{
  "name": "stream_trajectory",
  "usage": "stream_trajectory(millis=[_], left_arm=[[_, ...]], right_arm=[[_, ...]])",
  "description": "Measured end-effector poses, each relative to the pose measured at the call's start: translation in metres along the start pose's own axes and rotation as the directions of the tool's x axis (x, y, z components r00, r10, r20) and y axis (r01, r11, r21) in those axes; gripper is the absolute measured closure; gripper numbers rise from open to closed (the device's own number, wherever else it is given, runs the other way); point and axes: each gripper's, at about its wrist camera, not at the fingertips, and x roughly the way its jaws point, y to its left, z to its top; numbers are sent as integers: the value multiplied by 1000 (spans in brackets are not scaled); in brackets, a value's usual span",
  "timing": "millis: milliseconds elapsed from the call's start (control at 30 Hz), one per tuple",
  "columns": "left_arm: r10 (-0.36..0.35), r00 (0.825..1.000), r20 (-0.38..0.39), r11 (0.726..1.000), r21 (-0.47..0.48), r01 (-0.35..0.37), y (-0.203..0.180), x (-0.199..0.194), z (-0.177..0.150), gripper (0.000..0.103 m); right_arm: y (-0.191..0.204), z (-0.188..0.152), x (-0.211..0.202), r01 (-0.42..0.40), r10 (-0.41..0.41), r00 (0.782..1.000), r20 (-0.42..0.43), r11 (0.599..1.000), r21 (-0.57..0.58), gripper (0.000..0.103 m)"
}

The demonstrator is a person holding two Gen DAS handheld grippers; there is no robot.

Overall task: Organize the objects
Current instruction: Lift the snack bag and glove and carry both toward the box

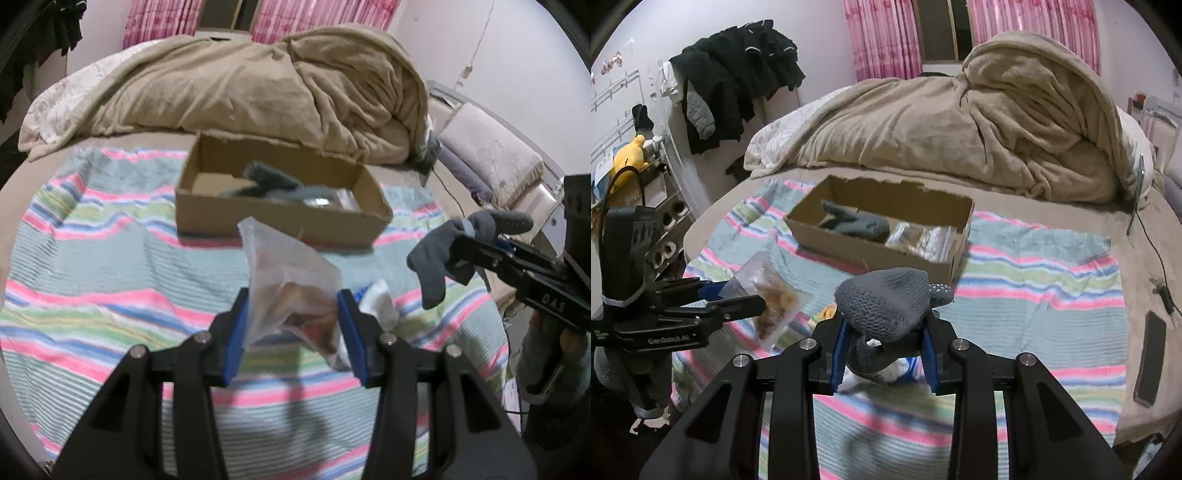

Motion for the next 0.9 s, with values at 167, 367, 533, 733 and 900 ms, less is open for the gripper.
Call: stream_trajectory(millis=[167,367,533,733,900], left_arm=[[10,999,40,1000,0,-10,9,-6,21,55],[7,997,79,1000,0,-7,21,-2,49,55],[2,996,93,1000,-4,-2,30,6,67,55],[7,995,100,1000,4,-7,38,16,83,55],[6,994,111,1000,16,-8,40,27,97,55]], right_arm=[[-1,16,5,4,-4,1000,23,1000,-5,68],[0,41,18,4,-4,999,44,1000,-22,68],[1,59,32,9,-7,999,50,999,-41,68],[2,77,49,5,-2,999,52,999,-54,68],[2,90,67,-7,10,999,48,998,-59,68]])
